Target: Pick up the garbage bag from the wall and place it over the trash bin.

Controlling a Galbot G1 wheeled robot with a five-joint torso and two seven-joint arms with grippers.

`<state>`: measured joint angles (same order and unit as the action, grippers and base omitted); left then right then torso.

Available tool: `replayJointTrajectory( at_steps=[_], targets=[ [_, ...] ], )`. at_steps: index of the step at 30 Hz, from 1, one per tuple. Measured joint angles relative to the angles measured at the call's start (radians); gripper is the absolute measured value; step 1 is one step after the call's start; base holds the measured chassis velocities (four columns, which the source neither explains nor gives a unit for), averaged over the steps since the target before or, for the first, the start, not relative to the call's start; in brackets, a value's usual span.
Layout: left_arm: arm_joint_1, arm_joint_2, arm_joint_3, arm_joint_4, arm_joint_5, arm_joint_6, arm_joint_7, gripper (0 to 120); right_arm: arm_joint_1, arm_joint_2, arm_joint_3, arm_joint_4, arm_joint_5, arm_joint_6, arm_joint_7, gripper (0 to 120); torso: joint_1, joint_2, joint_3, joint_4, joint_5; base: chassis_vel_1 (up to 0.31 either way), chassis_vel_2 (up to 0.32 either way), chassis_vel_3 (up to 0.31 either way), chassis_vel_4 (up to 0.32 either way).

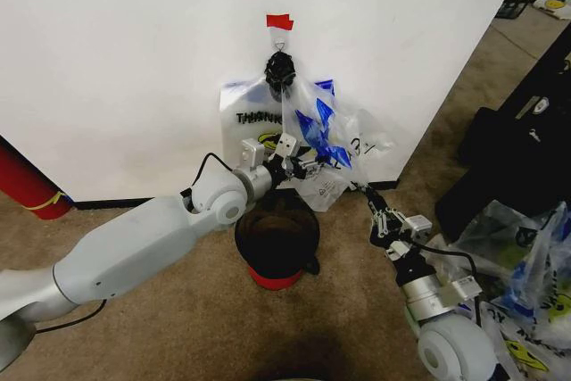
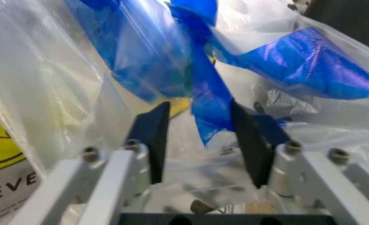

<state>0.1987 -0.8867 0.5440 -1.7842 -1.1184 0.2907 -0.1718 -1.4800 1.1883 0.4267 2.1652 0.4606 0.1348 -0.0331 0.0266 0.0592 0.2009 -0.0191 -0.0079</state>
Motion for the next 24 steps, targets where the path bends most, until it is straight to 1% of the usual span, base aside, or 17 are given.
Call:
replayJointTrajectory(
  at_steps=[1,2,6,8,9,11,12,13,14,16,17,20,22,24],
  targets=[
    [0.001,-0.002,0.001,0.000,-0.002,0.005,0.000,33,0.001,0.000,-0.001,0.000,0.002,-0.001,0.001,0,0.000,0.000,0.000,-0.0001,-0.0001,0.000,0.000,0.000,0.000],
    [0.001,-0.002,0.001,0.000,-0.002,0.005,0.000,33,0.001,0.000,-0.001,0.000,0.002,-0.001,0.001,0,0.000,0.000,0.000,-0.0001,-0.0001,0.000,0.000,0.000,0.000],
    [0.010,-0.010,0.004,-0.003,-0.015,0.011,0.000,16,0.003,-0.001,0.000,0.001,0.007,-0.003,0.004,0,0.000,0.000,0.000,-0.0001,-0.0001,0.000,0.000,0.000,0.000],
    [0.022,-0.014,-0.002,-0.006,-0.019,-0.011,-0.008,7,0.004,-0.003,0.001,0.001,0.008,-0.003,0.008,0,0.000,0.000,0.000,-0.0003,-0.0001,0.000,0.000,0.000,0.000],
    [0.022,-0.014,-0.002,-0.006,-0.019,-0.011,-0.008,7,0.004,-0.003,0.001,0.001,0.008,-0.003,0.008,0,0.000,0.000,0.000,-0.0003,-0.0001,0.000,0.000,0.000,0.000],
    [0.037,-0.013,-0.022,-0.019,-0.027,-0.035,-0.023,0,0.004,-0.003,0.001,-0.001,0.008,-0.002,0.010,0,0.000,0.000,0.000,-0.0003,-0.0001,0.000,0.000,0.000,0.000],
    [0.040,-0.011,-0.028,-0.023,-0.030,-0.040,-0.027,0,0.004,-0.002,0.001,-0.002,0.008,-0.002,0.011,0,0.000,0.000,0.000,-0.0003,-0.0001,0.000,0.000,0.000,0.000],
    [0.065,0.001,-0.064,-0.052,-0.049,-0.058,-0.046,0,0.005,0.000,0.000,-0.005,0.008,0.000,0.017,0,0.000,0.000,0.000,-0.0004,-0.0002,0.000,0.000,0.000,0.000],
    [0.073,0.007,-0.075,-0.062,-0.055,-0.060,-0.049,0,0.006,0.001,-0.001,-0.005,0.008,0.000,0.019,0,0.000,0.000,0.000,-0.0005,-0.0002,0.000,0.000,0.000,0.000],
    [0.132,0.048,-0.142,-0.135,-0.083,-0.079,-0.064,0,0.009,0.002,-0.005,-0.009,0.008,0.002,0.028,0,0.000,0.000,0.000,-0.0001,-0.0003,0.000,0.000,0.000,0.000],
    [0.132,0.048,-0.142,-0.135,-0.083,-0.079,-0.064,0,0.009,0.002,-0.005,-0.009,0.008,0.002,0.028,0,0.000,0.000,0.000,-0.0001,-0.0003,0.000,0.000,0.000,0.000],
    [0.195,0.090,-0.206,-0.201,-0.095,-0.093,-0.067,0,0.013,0.000,-0.012,-0.011,0.007,0.002,0.036,0,0.000,0.000,0.000,0.0002,-0.0001,0.000,0.000,0.000,0.000],
    [0.281,0.124,-0.295,-0.263,-0.095,-0.102,-0.070,0,0.018,-0.006,-0.020,-0.011,0.004,-0.002,0.046,0,0.000,0.000,0.000,-0.0002,-0.0002,0.000,0.000,0.000,0.000],
    [0.293,0.127,-0.307,-0.270,-0.094,-0.103,-0.070,0,0.018,-0.006,-0.020,-0.011,0.003,-0.003,0.046,0,0.000,0.000,0.000,-0.0002,-0.0001,0.000,0.000,0.000,0.000]
  ],
)
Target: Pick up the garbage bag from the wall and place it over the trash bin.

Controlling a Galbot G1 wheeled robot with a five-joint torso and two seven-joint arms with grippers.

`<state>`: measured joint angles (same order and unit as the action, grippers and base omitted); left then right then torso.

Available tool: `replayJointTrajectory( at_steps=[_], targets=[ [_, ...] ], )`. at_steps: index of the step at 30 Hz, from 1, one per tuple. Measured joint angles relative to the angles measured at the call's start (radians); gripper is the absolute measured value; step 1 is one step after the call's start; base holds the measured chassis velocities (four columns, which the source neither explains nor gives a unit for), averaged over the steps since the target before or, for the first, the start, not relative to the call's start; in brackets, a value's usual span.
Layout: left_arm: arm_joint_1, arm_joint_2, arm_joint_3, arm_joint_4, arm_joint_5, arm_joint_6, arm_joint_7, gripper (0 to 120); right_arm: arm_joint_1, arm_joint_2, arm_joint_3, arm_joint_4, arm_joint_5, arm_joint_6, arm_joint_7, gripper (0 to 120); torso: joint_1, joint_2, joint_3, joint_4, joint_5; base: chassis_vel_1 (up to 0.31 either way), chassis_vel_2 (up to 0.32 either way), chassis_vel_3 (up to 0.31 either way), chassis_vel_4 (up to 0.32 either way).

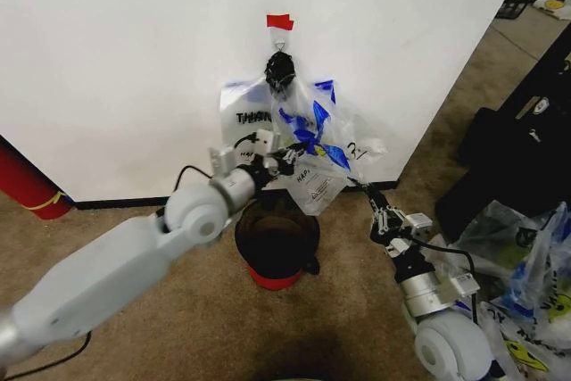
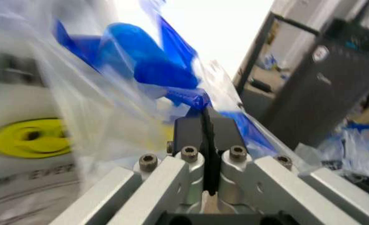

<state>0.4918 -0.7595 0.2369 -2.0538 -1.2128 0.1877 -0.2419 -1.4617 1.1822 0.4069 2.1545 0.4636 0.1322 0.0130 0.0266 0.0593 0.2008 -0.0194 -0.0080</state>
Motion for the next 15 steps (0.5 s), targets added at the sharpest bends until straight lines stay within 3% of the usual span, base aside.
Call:
replayJointTrajectory(
  at_steps=[3,6,15],
  targets=[
    [0.133,0.027,-0.115,-0.064,0.025,-0.010,-0.002,0,-0.010,-0.022,-0.001,0.020,-0.009,-0.007,0.004,0,0.000,0.000,0.000,0.0005,-0.0003,0.000,0.000,0.000,0.000],
    [0.200,0.031,-0.161,-0.098,0.040,-0.015,-0.003,0,-0.027,-0.047,0.008,0.049,-0.009,-0.009,0.004,0,0.000,0.000,0.000,0.0000,-0.0002,0.000,0.000,0.000,0.000],
    [0.316,0.033,-0.225,-0.160,0.077,-0.018,-0.003,0,-0.082,-0.149,0.063,0.165,0.050,-0.019,-0.021,19,0.000,0.000,0.000,-0.0001,0.0000,0.000,0.000,0.000,0.000]
  ],
)
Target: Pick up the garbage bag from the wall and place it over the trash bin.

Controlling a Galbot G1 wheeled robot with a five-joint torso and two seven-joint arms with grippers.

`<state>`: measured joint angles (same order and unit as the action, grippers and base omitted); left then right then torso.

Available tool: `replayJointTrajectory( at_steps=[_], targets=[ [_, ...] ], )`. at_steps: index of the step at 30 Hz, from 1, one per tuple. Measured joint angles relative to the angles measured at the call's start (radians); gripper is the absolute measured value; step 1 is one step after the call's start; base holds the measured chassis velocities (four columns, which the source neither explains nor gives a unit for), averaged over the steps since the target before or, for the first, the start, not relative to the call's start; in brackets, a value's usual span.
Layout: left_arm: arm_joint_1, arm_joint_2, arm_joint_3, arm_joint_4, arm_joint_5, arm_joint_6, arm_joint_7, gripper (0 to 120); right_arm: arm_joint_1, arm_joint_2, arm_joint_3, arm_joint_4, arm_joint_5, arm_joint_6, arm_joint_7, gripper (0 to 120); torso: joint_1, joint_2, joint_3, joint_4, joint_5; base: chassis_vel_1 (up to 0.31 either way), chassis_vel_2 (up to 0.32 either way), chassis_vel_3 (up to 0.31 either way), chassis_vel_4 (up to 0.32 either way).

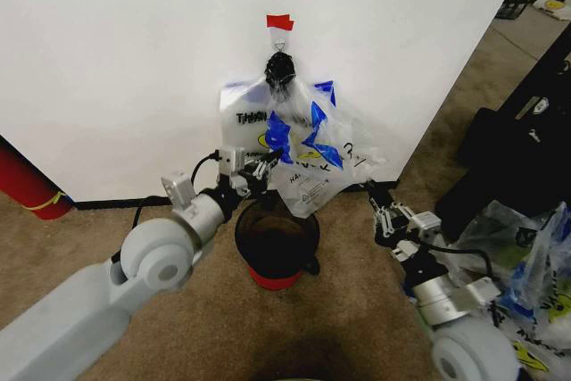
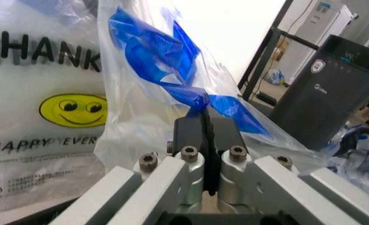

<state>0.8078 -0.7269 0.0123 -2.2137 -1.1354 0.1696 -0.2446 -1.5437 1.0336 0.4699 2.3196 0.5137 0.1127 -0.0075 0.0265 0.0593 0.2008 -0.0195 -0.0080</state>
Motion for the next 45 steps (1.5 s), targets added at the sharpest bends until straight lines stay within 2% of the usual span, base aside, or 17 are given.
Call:
replayJointTrajectory(
  at_steps=[3,5,7,9,10,13,15,20,21,23,24,25,27,30,38,43,45],
  targets=[
    [0.014,0.000,-0.005,-0.007,0.008,0.000,0.000,0,0.000,-0.025,0.009,0.023,0.023,-0.014,0.005,32,0.000,0.000,0.000,0.0000,0.0000,0.000,0.000,0.000,0.000],
    [0.041,0.000,-0.011,-0.021,0.031,-0.002,0.001,0,0.041,-0.107,0.015,0.040,0.069,-0.059,0.031,43,0.000,0.000,0.000,0.0000,0.0000,0.000,0.000,0.000,0.000],
    [0.045,-0.001,-0.012,-0.024,0.034,-0.002,0.001,0,0.053,-0.123,0.014,0.038,0.076,-0.066,0.036,45,0.000,0.000,0.000,0.0001,0.0000,0.000,0.000,0.000,0.000],
    [0.056,-0.003,-0.012,-0.034,0.044,-0.002,0.000,0,0.130,-0.203,-0.004,0.005,0.114,-0.098,0.059,53,0.000,0.000,0.000,0.0004,0.0003,0.000,0.000,0.000,0.000],
    [0.063,-0.007,-0.012,-0.039,0.053,-0.002,-0.001,0,0.200,-0.270,-0.024,-0.032,0.147,-0.119,0.068,60,0.000,0.000,0.000,0.0006,0.0005,0.000,0.000,0.000,0.000],
    [0.070,-0.014,-0.008,-0.043,0.061,-0.002,-0.001,0,0.348,-0.379,-0.077,-0.113,0.225,-0.164,0.068,71,0.000,0.000,0.000,0.0007,0.0006,0.000,0.000,0.000,0.000],
    [0.069,-0.016,-0.005,-0.043,0.061,-0.002,-0.001,0,0.360,-0.388,-0.081,-0.119,0.233,-0.169,0.069,73,0.000,0.000,0.000,0.0007,0.0005,0.000,0.000,0.000,0.000],
    [0.011,-0.038,0.057,-0.007,0.066,-0.007,0.003,0,0.535,-0.493,-0.175,-0.184,0.340,-0.229,0.051,94,0.000,0.000,0.000,0.0000,0.0002,0.000,0.000,0.000,0.000],
    [-0.023,-0.050,0.086,0.008,0.066,-0.009,0.003,0,0.576,-0.518,-0.205,-0.194,0.384,-0.252,0.040,98,0.000,0.000,0.000,0.0005,0.0004,0.000,0.000,0.000,0.000],
    [-0.040,-0.057,0.101,0.015,0.066,-0.009,0.004,0,0.598,-0.535,-0.219,-0.198,0.408,-0.266,0.033,99,0.000,0.000,0.000,0.0002,0.0001,0.000,0.000,0.000,0.000],
    [-0.054,-0.064,0.113,0.020,0.065,-0.010,0.004,0,0.641,-0.551,-0.261,-0.209,0.420,-0.280,0.026,100,0.000,0.000,0.000,-0.0008,-0.0003,0.000,0.000,0.000,0.000],
    [-0.057,-0.067,0.116,0.021,0.064,-0.010,0.006,0,0.712,-0.559,-0.330,-0.226,0.423,-0.290,0.022,100,0.000,0.000,0.000,-0.0008,0.0005,0.000,0.000,0.000,0.000],
    [-0.053,-0.067,0.115,0.021,0.064,-0.010,0.008,0,0.865,-0.554,-0.469,-0.260,0.411,-0.301,0.020,100,0.000,0.000,0.000,0.0004,-0.0001,0.000,0.000,0.000,0.000],
    [-0.040,-0.064,0.097,0.013,0.063,-0.010,0.011,0,1.053,-0.506,-0.660,-0.321,0.348,-0.306,0.015,100,0.000,0.000,0.000,0.0009,0.0001,0.000,0.000,0.000,0.000],
    [-0.018,-0.060,0.080,-0.003,0.062,-0.009,0.018,0,1.209,-0.448,-0.822,-0.385,0.269,-0.343,0.012,98,0.000,0.000,0.000,0.0002,-0.0001,0.000,0.000,0.000,0.000],
    [-0.009,-0.062,0.072,-0.003,0.061,-0.009,0.022,0,1.255,-0.433,-0.882,-0.396,0.266,-0.396,0.016,81,0.000,0.000,0.000,0.0004,-0.0002,0.000,0.000,0.000,0.000],
    [-0.009,-0.061,0.071,-0.003,0.060,-0.009,0.023,0,1.256,-0.433,-0.884,-0.396,0.268,-0.406,0.016,79,0.000,0.000,0.000,0.0004,-0.0002,0.000,0.000,0.000,0.000]
  ],
)
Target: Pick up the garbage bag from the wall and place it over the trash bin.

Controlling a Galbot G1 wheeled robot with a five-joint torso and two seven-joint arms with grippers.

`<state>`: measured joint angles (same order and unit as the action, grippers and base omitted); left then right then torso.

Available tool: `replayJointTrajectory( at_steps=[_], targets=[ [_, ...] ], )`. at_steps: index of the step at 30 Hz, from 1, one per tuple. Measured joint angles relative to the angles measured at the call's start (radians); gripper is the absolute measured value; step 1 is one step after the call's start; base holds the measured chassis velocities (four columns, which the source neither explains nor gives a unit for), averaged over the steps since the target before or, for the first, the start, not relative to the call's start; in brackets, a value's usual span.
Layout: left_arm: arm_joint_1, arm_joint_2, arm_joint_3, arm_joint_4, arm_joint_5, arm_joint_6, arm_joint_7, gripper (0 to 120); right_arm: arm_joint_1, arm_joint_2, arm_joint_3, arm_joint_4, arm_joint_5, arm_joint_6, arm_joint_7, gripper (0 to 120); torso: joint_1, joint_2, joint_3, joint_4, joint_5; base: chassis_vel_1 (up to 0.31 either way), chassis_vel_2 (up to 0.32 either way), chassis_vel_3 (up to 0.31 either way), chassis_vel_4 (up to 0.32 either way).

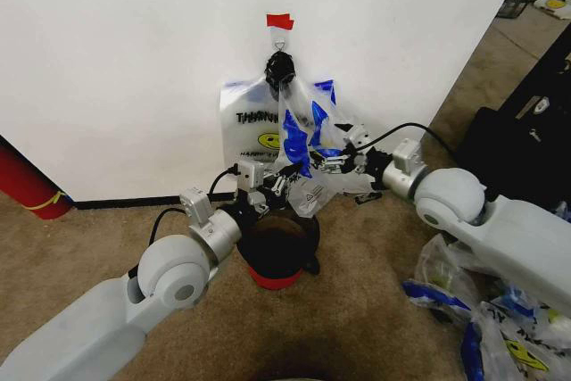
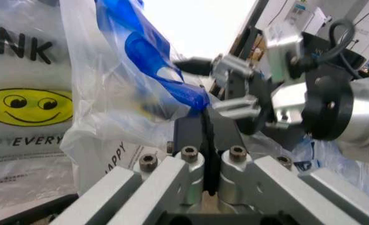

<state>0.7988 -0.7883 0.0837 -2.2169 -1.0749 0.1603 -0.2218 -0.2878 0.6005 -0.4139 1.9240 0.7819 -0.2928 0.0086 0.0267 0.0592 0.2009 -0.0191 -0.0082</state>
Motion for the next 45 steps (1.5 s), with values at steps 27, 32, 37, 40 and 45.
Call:
replayJointTrajectory(
  at_steps=[27,32,37,40,45],
  targets=[
    [0.012,0.001,-0.011,0.023,-0.006,-0.008,0.005,0,-0.220,0.019,0.200,0.038,-0.043,0.015,0.080,0,0.000,0.000,0.000,-0.0001,0.0003,0.000,0.000,0.000,0.000],
    [0.081,0.005,-0.071,-0.004,-0.004,-0.022,0.000,0,-0.376,0.031,0.356,0.107,-0.032,0.096,0.156,0,0.000,0.000,0.000,-0.0006,0.0001,0.000,0.000,0.000,0.000],
    [0.208,0.024,-0.179,-0.088,0.010,-0.037,-0.019,0,-0.470,0.093,0.414,0.159,-0.031,0.162,0.191,0,0.000,0.000,0.000,0.0010,0.0004,0.000,0.000,0.000,0.000],
    [0.271,0.021,-0.201,-0.124,0.018,-0.038,-0.038,0,-0.564,0.141,0.466,0.196,-0.023,0.166,0.206,0,0.000,0.000,0.000,-0.0001,0.0000,0.000,0.000,0.000,0.000],
    [0.372,0.021,-0.235,-0.152,0.041,-0.039,-0.046,0,-0.731,0.190,0.547,0.234,-0.075,0.179,0.169,0,0.000,0.000,0.000,-0.0007,0.0000,0.000,0.000,0.000,0.000]
  ],
)
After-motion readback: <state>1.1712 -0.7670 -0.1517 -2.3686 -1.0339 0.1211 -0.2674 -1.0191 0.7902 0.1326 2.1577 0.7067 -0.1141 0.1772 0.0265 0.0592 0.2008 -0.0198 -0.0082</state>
